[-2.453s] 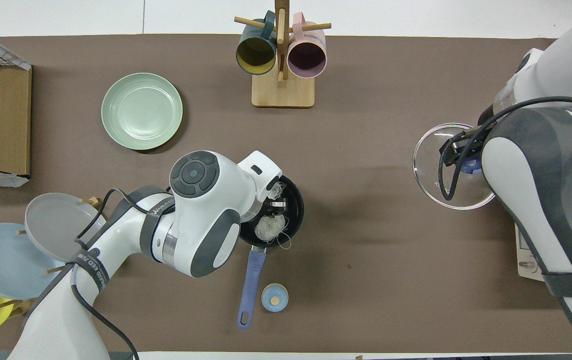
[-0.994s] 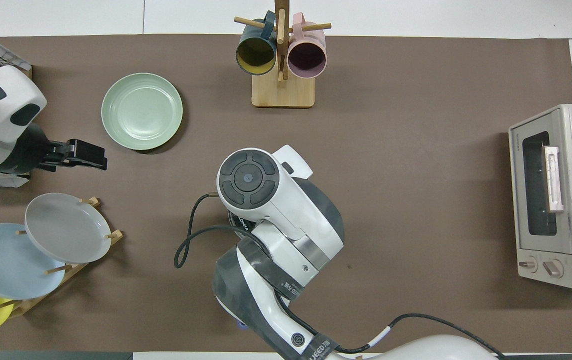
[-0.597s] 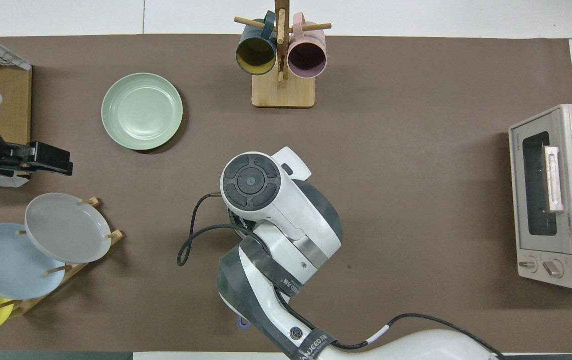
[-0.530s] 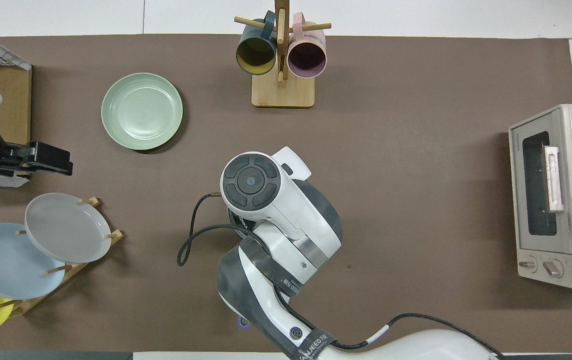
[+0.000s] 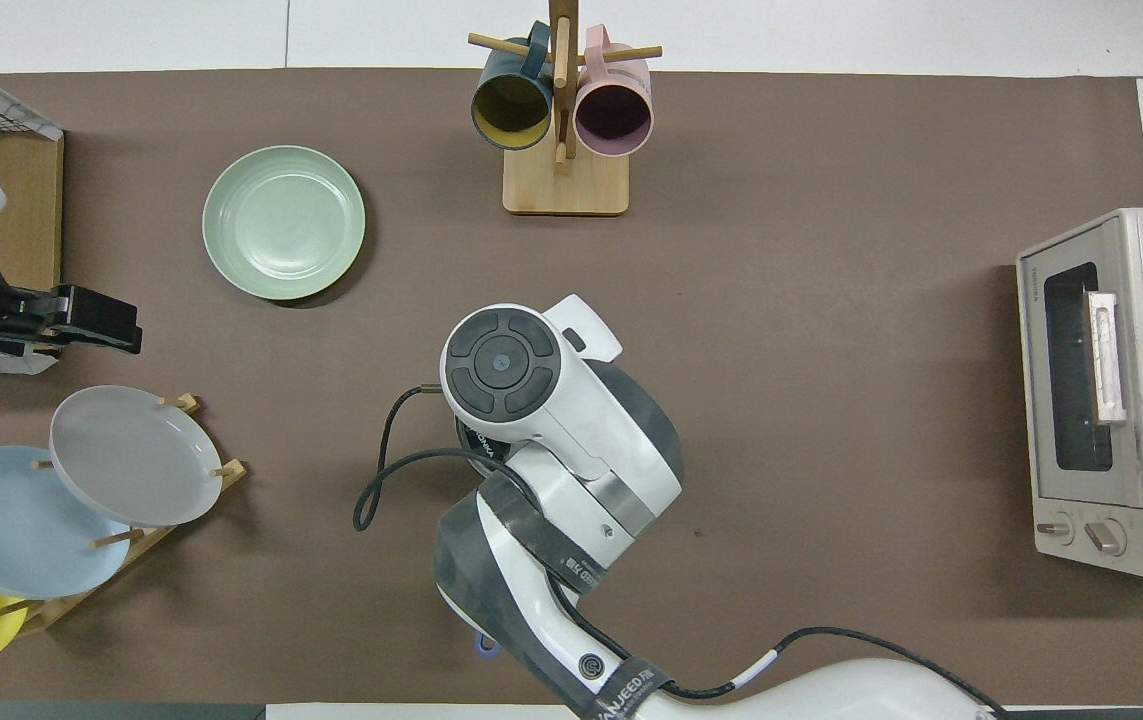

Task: Transfer vermicelli from plate to pot

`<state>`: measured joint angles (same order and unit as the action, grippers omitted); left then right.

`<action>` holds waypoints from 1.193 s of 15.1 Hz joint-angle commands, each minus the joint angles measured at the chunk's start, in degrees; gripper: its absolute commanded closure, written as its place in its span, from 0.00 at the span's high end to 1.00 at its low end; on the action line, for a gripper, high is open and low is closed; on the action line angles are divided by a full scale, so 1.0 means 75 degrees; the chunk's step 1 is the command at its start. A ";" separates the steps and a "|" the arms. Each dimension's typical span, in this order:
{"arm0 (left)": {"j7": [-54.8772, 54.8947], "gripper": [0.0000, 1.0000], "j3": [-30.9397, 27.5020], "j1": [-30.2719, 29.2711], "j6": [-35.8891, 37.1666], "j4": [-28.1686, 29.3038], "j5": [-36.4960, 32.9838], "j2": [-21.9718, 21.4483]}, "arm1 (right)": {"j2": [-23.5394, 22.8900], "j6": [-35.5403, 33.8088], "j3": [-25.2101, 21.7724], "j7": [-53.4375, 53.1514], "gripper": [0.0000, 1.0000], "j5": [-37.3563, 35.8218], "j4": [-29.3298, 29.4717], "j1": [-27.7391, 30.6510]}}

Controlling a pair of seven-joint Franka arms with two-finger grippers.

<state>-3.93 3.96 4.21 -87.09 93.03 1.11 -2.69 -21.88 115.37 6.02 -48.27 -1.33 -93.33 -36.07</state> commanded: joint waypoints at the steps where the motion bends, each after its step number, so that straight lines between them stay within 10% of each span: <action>1: 0.0172 1.00 0.0034 -0.0081 -0.0444 0.0064 -0.0207 0.0007 | 0.0046 0.0239 0.0017 -0.0174 0.00 0.0013 -0.0200 0.0099; 7: 0.0067 1.00 -0.0001 -0.0152 -0.0084 -0.0110 -0.0137 0.0101 | 0.0046 0.0438 0.0017 -0.0162 0.00 0.0013 -0.0341 0.0099; 8: 0.0009 1.00 -0.0013 -0.0140 0.0022 -0.0180 -0.0125 0.0101 | 0.0046 0.0450 0.0017 -0.0162 0.06 0.0013 -0.0341 0.0099; 12: -0.0015 1.00 -0.0001 -0.0164 0.0034 -0.0193 -0.0125 0.0077 | 0.0046 0.0438 0.0017 -0.0151 1.00 -0.0103 -0.0259 0.0110; 18: 0.0090 1.00 -0.0001 -0.0164 -0.0047 -0.0099 -0.0137 0.0007 | 0.0584 -0.0180 0.0006 0.0714 1.00 -0.0151 0.0396 0.1058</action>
<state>-3.66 3.79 3.37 -88.17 92.58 1.02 -2.24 -20.53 117.07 5.43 -46.60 -1.89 -91.49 -31.88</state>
